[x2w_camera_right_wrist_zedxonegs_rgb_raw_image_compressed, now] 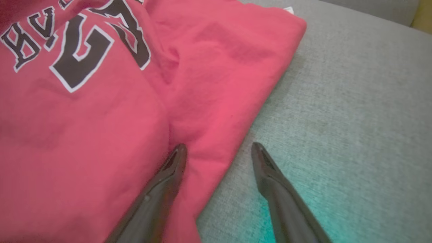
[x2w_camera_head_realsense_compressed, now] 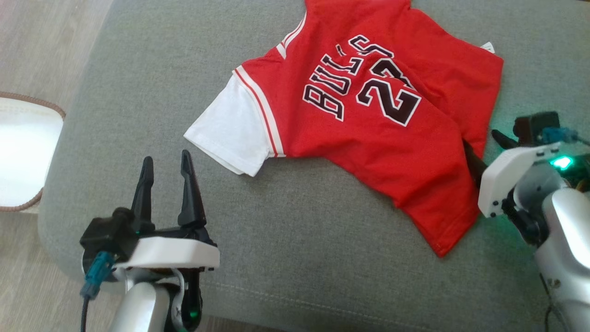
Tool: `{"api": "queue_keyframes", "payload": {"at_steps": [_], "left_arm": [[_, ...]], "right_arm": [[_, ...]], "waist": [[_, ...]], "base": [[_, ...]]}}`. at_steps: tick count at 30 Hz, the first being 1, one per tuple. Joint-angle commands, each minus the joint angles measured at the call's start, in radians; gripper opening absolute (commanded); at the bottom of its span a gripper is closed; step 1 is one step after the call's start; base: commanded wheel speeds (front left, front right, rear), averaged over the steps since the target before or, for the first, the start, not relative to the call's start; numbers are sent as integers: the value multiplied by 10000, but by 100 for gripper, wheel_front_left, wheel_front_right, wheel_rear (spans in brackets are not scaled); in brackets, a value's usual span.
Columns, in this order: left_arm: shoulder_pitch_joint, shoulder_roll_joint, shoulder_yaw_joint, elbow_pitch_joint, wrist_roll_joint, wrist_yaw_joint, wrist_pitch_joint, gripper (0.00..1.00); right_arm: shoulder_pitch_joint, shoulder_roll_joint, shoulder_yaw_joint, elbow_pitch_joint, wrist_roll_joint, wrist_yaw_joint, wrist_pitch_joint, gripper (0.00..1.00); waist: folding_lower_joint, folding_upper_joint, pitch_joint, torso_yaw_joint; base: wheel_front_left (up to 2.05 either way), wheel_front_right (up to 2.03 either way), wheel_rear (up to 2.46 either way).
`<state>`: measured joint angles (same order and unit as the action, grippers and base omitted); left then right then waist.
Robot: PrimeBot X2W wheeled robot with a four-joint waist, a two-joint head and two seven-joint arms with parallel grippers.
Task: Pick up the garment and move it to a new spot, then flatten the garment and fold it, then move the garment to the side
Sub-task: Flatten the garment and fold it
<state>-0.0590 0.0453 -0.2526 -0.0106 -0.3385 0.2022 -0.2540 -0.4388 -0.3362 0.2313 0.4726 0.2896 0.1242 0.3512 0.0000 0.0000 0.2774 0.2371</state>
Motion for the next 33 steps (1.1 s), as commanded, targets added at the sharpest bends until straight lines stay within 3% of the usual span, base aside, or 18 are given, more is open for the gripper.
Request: {"api": "queue_keyframes", "payload": {"at_steps": [1,2,3,4,10,18,25,32,33], "left_arm": [[-47,49,244,-379,-69,38,-78,100],[-51,49,233,-386,-74,45,-78,100],[-57,49,221,-397,-80,57,-78,100],[-63,49,208,-413,-87,72,-78,100],[-167,49,161,-621,-118,112,-78,100],[-388,49,-142,-990,-192,83,-78,100],[-679,49,-500,-1153,-238,78,-78,100],[-919,49,-777,-1178,-353,105,-78,100],[-937,49,-795,-1175,-359,120,-78,100]], "right_arm": [[-186,-183,323,-189,149,65,137,64],[-232,-265,465,-162,258,65,262,41],[-287,-351,579,-133,342,65,361,28],[-355,-447,685,-108,400,65,426,0],[-999,-1358,814,-7,138,65,364,0],[-2398,-2786,-130,73,-1173,65,206,0],[-3918,-2862,-585,718,-2525,65,-128,0],[-4688,-2484,-1006,2048,-3518,65,-630,0],[-4739,-2387,-1140,2185,-3640,65,-810,45]], "waist": [[0,0,10,18],[0,0,16,30],[0,0,24,40],[0,0,33,50],[0,0,138,59],[0,0,453,-15],[0,0,832,167],[0,0,1003,441],[0,0,1007,438]], "base": [[0,0,0],[0,0,0],[0,0,0],[0,0,0],[0,0,0],[0,0,0],[0,0,0],[0,0,0],[0,0,0]]}}
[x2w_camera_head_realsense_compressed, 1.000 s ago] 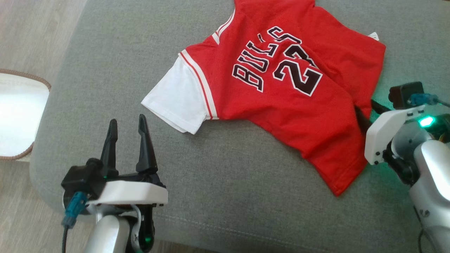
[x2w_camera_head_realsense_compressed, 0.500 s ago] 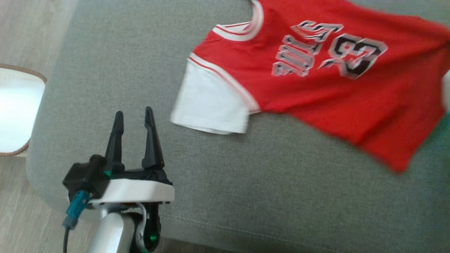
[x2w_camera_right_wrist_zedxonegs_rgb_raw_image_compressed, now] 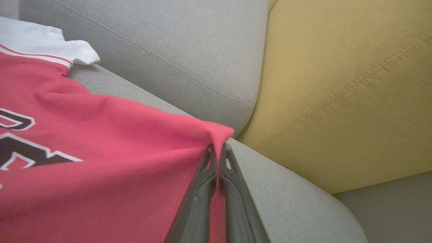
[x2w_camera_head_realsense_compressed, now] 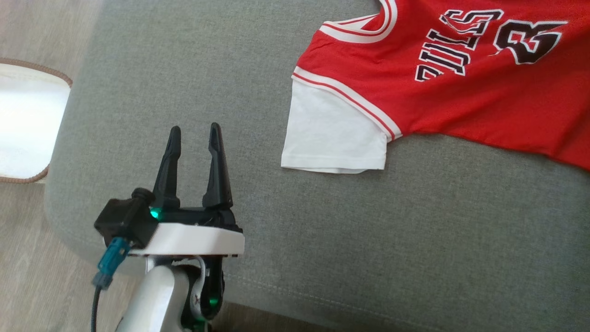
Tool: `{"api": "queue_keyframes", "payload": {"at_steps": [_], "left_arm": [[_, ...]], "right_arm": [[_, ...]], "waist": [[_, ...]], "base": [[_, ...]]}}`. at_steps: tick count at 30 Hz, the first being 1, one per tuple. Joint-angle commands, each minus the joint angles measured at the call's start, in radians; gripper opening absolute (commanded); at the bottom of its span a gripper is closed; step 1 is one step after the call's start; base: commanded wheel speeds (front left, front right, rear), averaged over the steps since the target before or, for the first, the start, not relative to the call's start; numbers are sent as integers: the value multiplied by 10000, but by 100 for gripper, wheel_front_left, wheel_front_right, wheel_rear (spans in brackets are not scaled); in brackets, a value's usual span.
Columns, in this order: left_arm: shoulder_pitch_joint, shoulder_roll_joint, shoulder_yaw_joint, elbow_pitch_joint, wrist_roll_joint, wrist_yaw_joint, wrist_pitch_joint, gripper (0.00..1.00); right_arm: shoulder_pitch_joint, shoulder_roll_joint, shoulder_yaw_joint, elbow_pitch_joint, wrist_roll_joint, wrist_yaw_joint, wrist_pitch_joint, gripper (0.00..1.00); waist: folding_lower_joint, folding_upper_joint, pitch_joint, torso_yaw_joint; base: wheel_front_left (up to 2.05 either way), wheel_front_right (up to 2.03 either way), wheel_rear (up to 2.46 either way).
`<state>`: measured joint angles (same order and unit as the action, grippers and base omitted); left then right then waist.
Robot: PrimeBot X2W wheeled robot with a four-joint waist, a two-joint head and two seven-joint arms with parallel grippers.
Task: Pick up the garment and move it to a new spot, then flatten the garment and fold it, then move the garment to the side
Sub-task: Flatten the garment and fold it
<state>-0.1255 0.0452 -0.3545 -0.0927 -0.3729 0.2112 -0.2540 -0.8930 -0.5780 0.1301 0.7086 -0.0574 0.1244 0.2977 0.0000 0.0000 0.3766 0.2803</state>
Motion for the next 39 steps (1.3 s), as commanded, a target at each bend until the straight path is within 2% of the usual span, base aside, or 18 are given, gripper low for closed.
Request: {"api": "queue_keyframes", "payload": {"at_steps": [1,7,13,22,29,34,39], "left_arm": [[-290,51,217,-352,-19,47,-78,100],[-400,51,241,-249,93,-17,-78,100],[-603,51,420,114,494,-244,-78,100],[-483,51,1141,927,890,-522,-78,100],[-105,51,1447,1481,937,-606,-78,100],[307,51,1575,1668,950,-592,-78,100],[697,51,1509,1755,973,-598,-78,100]], "right_arm": [[-224,139,-236,-40,-283,63,-436,100],[-265,714,-571,345,-536,63,-1371,100],[137,1590,-786,76,-135,63,-2661,100],[1894,3418,-1018,-1369,620,63,-4053,100],[3803,4659,-1466,-2542,651,63,-4677,100],[5061,5147,-1745,-3377,422,63,-4936,100],[6133,5269,-1630,-4171,732,63,-5047,100]], "waist": [[0,0,13,-14],[0,0,-157,-360],[0,0,-603,-1056],[0,0,-1500,-2282],[0,0,-2192,-2822],[0,0,-2627,-2993],[0,0,-2918,-2970]], "base": [[0,0,0],[0,0,0],[0,0,0],[0,0,0],[0,0,0],[0,0,0],[0,0,0]]}}
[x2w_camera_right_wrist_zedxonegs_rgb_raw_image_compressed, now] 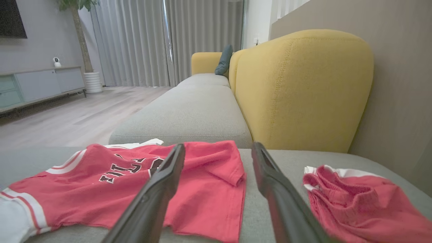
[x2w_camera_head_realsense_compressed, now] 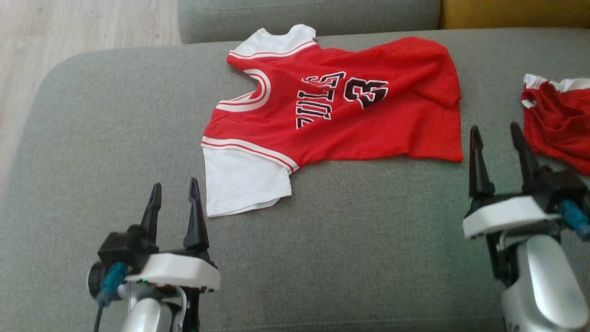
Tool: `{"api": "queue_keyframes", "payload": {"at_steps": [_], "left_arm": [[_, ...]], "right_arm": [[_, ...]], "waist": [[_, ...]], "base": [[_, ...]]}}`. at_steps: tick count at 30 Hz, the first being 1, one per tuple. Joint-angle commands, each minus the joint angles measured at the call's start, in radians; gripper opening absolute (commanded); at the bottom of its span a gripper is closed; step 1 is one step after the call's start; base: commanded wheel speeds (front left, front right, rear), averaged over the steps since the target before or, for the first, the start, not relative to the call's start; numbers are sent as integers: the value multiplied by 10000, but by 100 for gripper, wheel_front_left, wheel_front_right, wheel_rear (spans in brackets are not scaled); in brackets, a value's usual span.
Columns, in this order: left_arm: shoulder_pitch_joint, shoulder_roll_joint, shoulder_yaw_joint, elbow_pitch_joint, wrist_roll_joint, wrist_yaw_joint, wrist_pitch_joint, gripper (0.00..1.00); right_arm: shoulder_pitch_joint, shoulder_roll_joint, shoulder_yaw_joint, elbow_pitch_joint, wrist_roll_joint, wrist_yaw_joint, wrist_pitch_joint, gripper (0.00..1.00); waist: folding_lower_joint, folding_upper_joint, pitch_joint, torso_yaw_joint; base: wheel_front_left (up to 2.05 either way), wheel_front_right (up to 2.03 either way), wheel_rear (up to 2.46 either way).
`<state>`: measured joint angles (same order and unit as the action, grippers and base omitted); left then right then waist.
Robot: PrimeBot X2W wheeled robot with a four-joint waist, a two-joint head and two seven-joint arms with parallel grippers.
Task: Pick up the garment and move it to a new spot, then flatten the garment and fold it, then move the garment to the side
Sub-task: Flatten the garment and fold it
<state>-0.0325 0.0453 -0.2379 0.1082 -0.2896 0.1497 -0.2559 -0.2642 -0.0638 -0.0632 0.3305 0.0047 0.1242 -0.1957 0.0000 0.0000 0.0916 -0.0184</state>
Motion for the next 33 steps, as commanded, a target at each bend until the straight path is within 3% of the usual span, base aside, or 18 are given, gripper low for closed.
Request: {"api": "queue_keyframes", "payload": {"at_steps": [1,11,33], "left_arm": [[-188,49,320,-241,157,8,-59,100],[80,49,91,73,252,-74,-59,100],[323,49,-150,52,198,-88,-59,100]], "right_arm": [[34,128,414,-534,268,65,-109,100],[1258,133,946,-1235,1048,65,75,100],[1731,135,1030,-1129,1254,65,248,100]], "waist": [[0,0,-111,36],[0,0,-575,237],[0,0,-868,321]], "base": [[0,0,0],[0,0,0],[0,0,0]]}}
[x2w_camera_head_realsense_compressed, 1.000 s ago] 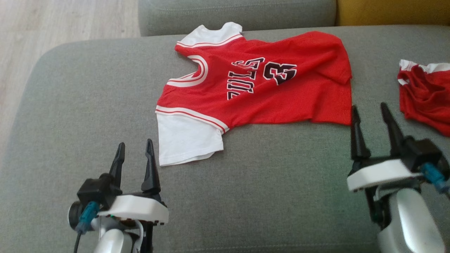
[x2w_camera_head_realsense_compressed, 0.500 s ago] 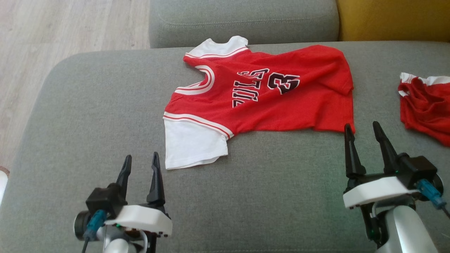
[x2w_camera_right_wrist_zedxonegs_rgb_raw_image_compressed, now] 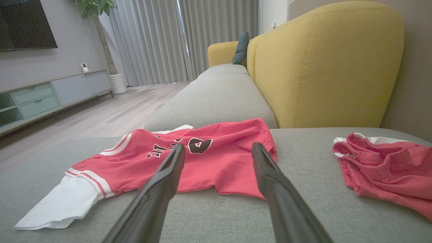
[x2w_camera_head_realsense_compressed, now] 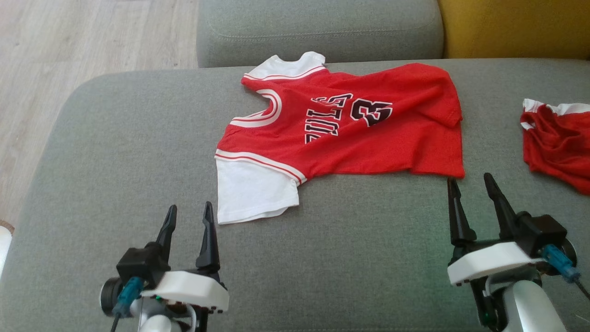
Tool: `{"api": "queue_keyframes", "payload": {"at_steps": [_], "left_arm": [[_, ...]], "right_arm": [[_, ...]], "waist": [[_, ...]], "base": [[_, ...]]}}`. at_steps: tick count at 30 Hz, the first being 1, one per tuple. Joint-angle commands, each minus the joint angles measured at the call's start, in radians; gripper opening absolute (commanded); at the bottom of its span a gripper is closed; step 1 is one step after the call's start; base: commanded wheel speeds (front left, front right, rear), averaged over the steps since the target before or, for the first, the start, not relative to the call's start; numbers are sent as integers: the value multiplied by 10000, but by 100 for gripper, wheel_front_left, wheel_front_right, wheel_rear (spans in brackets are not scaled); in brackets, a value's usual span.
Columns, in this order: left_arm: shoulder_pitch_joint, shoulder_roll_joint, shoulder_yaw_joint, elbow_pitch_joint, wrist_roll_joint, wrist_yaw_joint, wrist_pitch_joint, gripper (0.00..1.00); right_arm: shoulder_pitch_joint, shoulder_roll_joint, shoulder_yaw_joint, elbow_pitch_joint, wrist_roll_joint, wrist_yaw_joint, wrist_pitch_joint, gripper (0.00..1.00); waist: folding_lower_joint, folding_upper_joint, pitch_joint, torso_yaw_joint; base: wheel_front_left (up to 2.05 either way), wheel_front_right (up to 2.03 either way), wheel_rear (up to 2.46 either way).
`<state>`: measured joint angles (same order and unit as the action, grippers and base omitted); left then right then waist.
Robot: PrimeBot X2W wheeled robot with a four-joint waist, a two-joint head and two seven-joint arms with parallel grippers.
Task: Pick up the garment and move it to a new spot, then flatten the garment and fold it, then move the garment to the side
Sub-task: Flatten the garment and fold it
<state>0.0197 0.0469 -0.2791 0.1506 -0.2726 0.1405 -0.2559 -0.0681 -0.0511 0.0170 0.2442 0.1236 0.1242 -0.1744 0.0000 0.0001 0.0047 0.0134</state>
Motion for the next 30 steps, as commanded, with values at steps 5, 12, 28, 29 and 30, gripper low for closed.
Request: {"api": "queue_keyframes", "payload": {"at_steps": [5,12,28,29,30], "left_arm": [[-199,33,235,-390,25,10,-59,100],[-219,33,222,-379,16,17,-59,100],[-501,33,-26,278,-55,-187,-58,100],[-590,33,-67,427,-82,-194,-47,100],[-696,33,-105,580,-100,-184,-16,100]], "right_arm": [[-216,8,239,-191,87,65,38,100],[-264,8,228,-86,95,65,11,100],[-403,9,254,-22,145,65,-19,100],[-422,9,257,-23,148,65,-25,100],[-444,9,263,-22,150,65,-33,100]], "waist": [[0,-1,23,21],[0,-1,60,42],[0,-1,326,15],[0,-1,367,2],[0,-1,415,-15]], "base": [[0,0,0],[0,0,0],[0,0,0],[0,0,0],[0,0,0]]}}
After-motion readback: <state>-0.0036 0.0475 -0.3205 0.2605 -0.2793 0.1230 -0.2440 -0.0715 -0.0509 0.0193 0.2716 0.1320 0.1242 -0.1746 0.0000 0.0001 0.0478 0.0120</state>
